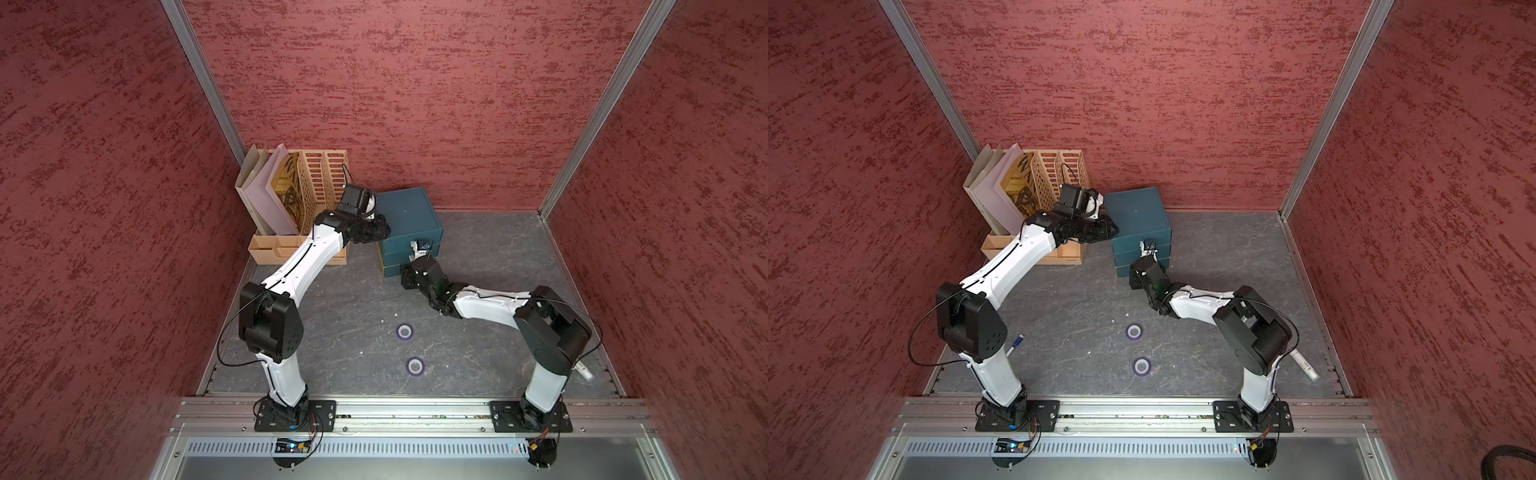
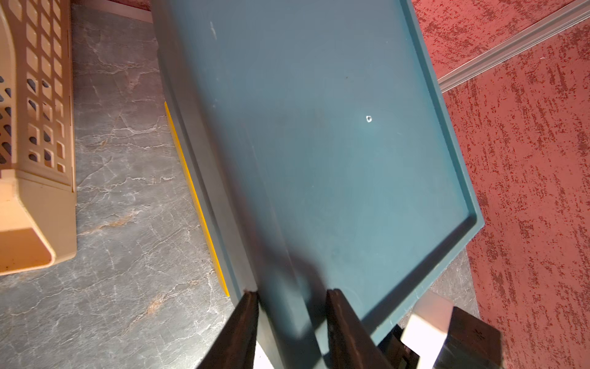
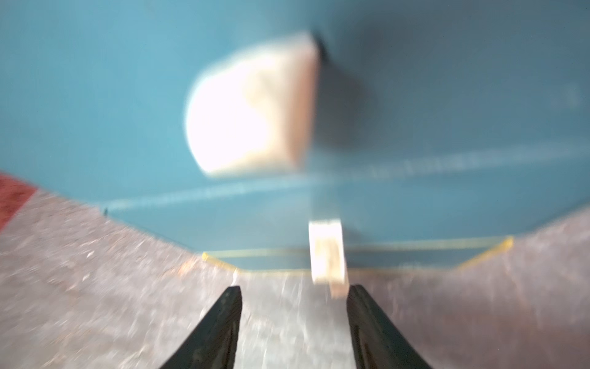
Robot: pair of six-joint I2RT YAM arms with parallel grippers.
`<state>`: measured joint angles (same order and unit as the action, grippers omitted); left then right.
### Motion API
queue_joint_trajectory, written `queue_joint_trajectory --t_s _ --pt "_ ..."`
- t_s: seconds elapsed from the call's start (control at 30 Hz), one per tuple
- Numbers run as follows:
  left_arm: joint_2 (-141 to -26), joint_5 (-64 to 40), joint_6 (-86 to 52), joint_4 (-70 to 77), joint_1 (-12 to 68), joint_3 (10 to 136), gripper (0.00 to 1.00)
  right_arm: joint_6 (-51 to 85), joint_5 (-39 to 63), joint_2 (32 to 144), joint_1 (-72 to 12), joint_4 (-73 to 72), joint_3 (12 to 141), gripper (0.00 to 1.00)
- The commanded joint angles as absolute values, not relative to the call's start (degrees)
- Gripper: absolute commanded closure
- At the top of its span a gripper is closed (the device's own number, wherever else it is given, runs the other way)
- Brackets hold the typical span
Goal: Place the transparent tape into the drawer according to color
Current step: Close the drawer in the storage box, then open the drawer in the storage box.
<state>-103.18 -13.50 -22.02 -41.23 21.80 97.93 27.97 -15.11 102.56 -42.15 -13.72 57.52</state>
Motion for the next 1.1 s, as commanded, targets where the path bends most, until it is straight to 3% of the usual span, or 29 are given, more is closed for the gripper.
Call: queue_joint_trajectory --t_s 0.0,0.47,1.07 --pt "-105.2 -15.2 -20.4 -44.1 22.0 97.5 0.61 35.8 -9.2 100.8 -40.8 -12.1 54.8 0.40" --pt "-105.1 -15.0 -20.4 -44.1 22.0 97.4 0.61 51.2 4.1 105.4 -33.9 -25.2 49.9 0.39" --pt "-104.9 -15.3 -20.3 -44.0 21.7 97.3 0.61 60.5 8.4 113.8 -31.4 -39.4 50.4 0.49"
